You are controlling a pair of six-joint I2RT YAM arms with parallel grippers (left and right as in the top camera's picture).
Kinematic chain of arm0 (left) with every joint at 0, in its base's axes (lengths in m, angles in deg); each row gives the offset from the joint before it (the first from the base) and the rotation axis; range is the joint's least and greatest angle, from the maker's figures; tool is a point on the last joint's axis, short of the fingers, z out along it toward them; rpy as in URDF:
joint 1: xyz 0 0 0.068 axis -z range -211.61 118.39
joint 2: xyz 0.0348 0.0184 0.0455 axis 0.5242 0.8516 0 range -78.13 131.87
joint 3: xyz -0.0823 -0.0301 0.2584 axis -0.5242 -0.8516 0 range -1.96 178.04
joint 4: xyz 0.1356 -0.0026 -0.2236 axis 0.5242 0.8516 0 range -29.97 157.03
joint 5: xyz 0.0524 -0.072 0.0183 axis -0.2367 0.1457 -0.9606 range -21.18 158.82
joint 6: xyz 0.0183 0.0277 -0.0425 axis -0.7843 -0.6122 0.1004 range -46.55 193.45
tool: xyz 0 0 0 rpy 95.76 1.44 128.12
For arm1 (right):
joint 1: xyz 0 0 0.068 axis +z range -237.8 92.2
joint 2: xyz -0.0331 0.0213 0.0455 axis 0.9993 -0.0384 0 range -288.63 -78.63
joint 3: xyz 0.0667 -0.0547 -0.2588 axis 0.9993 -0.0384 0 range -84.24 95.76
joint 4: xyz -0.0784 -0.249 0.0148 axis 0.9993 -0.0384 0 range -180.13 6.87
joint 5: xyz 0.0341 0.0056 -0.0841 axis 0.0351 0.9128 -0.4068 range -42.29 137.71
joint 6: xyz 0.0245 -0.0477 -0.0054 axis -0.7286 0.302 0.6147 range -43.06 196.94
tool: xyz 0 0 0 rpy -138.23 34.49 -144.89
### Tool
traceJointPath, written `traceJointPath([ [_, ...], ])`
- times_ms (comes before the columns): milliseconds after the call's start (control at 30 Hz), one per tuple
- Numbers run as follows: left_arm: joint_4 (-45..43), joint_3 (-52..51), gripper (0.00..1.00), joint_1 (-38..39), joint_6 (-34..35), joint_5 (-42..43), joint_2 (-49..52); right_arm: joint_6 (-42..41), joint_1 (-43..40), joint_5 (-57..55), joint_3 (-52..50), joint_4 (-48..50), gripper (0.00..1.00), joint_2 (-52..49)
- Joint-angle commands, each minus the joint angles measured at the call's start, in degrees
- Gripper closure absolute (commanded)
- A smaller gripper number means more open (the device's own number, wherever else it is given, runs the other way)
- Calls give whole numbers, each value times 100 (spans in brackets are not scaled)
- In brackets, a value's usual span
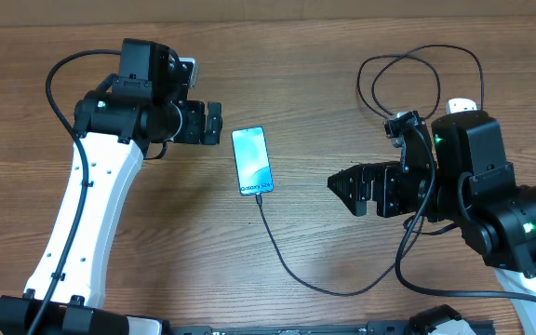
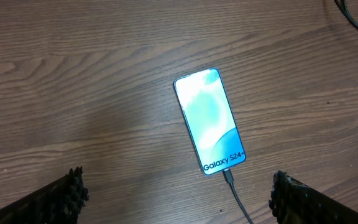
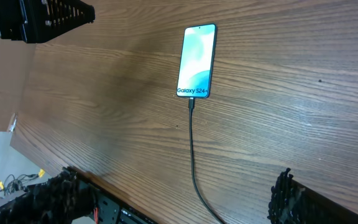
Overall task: Plug charger to phone and switch on socket
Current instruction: 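Lift the right gripper off the power strip and pull back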
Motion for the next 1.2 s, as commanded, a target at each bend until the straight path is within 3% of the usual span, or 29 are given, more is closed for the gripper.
traceJointPath([
  [0, -4, 85, 0, 17, -151, -37, 52, 87, 22, -37, 74, 22, 0, 9],
  [700, -4, 85, 0, 17, -151, -37, 52, 116, 22, -839, -96, 136, 0, 153],
  [900, -4, 85, 0, 17, -151, -37, 52, 116, 20, -855, -1139, 1158, 0, 1012],
  [1167, -4, 85, 0, 17, -151, -37, 52, 129, 15, -802, -3672, 3047, 0, 2618],
])
